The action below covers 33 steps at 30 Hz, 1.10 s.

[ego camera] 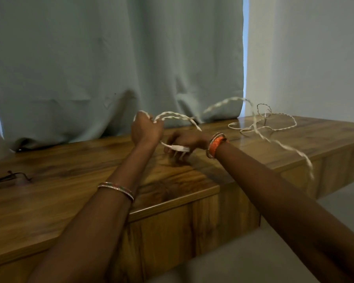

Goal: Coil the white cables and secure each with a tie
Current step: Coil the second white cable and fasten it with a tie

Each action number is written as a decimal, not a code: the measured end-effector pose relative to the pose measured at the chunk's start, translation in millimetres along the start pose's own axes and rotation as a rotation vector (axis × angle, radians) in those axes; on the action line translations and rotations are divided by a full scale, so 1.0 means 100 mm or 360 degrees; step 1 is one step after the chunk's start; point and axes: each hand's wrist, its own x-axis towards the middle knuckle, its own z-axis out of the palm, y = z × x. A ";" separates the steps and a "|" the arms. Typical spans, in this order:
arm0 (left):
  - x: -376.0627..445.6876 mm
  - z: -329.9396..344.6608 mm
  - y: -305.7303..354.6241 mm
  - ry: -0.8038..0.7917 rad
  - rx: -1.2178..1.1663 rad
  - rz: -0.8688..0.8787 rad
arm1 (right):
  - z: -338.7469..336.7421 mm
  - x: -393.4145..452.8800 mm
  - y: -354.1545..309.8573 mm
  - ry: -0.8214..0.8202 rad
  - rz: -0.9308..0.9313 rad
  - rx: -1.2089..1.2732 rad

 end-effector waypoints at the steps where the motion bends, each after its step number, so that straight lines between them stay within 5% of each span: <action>1: 0.11 -0.04 -0.07 0.0047 -0.0103 -0.0172 | -0.05 0.05 0.02 -0.0066 0.0011 0.0404; 4: 0.31 -0.10 -0.28 0.0018 -0.0635 -0.0570 | -0.24 -0.02 0.04 -0.0094 -0.0128 0.1206; 6: 0.32 -0.08 -0.36 -0.0059 -0.0845 -0.0698 | -0.27 0.00 0.05 -0.0067 -0.0258 0.1232; 11: 0.32 -0.08 -0.39 -0.0178 -0.1008 -0.0849 | 0.02 0.19 -0.15 0.0233 -0.0449 0.0111; 15: 0.40 -0.25 -0.50 -0.0052 -0.1155 -0.0801 | 0.02 0.37 0.02 0.0813 -0.0467 -0.0347; 17: 0.50 -0.42 -0.61 0.0340 -0.1217 -0.0816 | -0.14 0.42 0.27 0.1127 -0.0187 -0.0708; 20: 0.67 -0.65 -0.88 0.0808 -0.1103 -0.1004 | -0.38 0.29 0.63 0.1415 0.0435 -0.0689; 22: 0.69 -0.76 -0.96 0.0755 -0.1118 -0.1067 | -0.47 0.20 0.71 0.1321 0.0673 -0.0581; 26: 0.67 -0.79 -0.87 0.0187 -0.1328 -0.1075 | -0.52 0.14 0.39 0.0577 0.0616 -0.0185; 29: 0.75 -0.87 -0.92 0.0241 -0.1491 -0.1083 | -0.69 0.05 0.18 0.0066 0.0769 -0.0146; 31: 0.76 -0.93 -0.96 0.0269 -0.1486 -0.1095 | -0.74 -0.06 0.04 0.0203 0.0827 -0.0490; 33: 0.70 -0.93 -0.95 0.0144 -0.1400 -0.1080 | -0.68 -0.07 -0.13 0.0914 0.0583 -0.0958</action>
